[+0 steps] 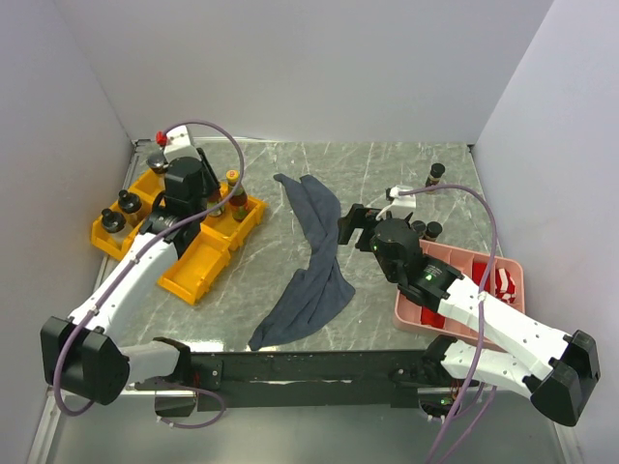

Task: Organize the condiment bottles
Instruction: Place the bottle in the storage box.

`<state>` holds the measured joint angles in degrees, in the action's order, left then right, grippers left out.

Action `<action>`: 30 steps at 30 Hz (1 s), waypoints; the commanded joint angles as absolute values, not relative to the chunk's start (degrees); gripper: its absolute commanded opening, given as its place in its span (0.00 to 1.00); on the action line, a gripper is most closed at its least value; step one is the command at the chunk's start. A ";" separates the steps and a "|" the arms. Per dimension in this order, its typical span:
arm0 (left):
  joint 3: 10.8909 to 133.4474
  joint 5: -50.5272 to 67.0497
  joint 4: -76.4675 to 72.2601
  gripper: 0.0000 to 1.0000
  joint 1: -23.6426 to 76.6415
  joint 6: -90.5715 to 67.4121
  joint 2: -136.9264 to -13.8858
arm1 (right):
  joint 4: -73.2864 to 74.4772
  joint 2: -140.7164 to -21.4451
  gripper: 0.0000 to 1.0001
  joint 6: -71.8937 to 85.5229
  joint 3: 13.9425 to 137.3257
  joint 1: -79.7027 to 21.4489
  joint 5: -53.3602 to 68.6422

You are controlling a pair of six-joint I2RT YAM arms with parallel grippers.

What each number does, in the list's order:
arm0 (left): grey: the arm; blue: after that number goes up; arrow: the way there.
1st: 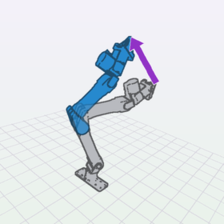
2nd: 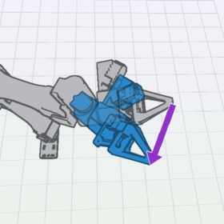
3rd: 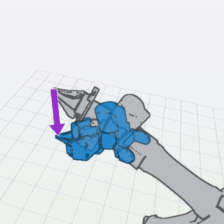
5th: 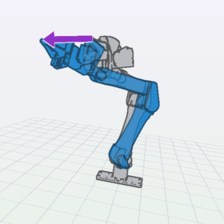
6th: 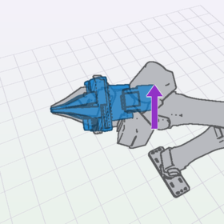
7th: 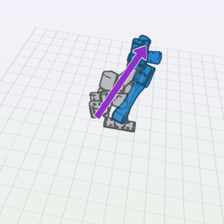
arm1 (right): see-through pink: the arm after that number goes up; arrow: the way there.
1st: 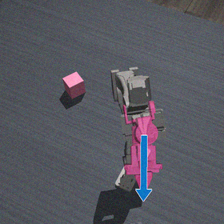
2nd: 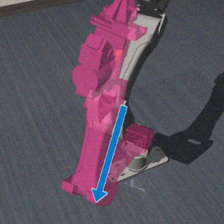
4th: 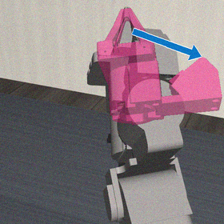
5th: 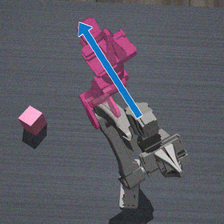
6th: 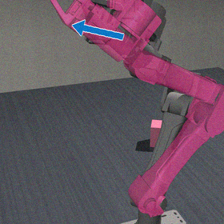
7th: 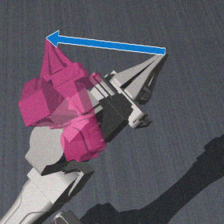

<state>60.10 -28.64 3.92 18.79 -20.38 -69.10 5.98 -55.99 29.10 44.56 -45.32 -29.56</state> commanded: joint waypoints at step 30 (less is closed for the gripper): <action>56.34 -26.37 -13.71 0.01 17.40 -21.27 -75.76 | 3.87 -55.28 1.00 28.39 44.12 -45.09 -31.73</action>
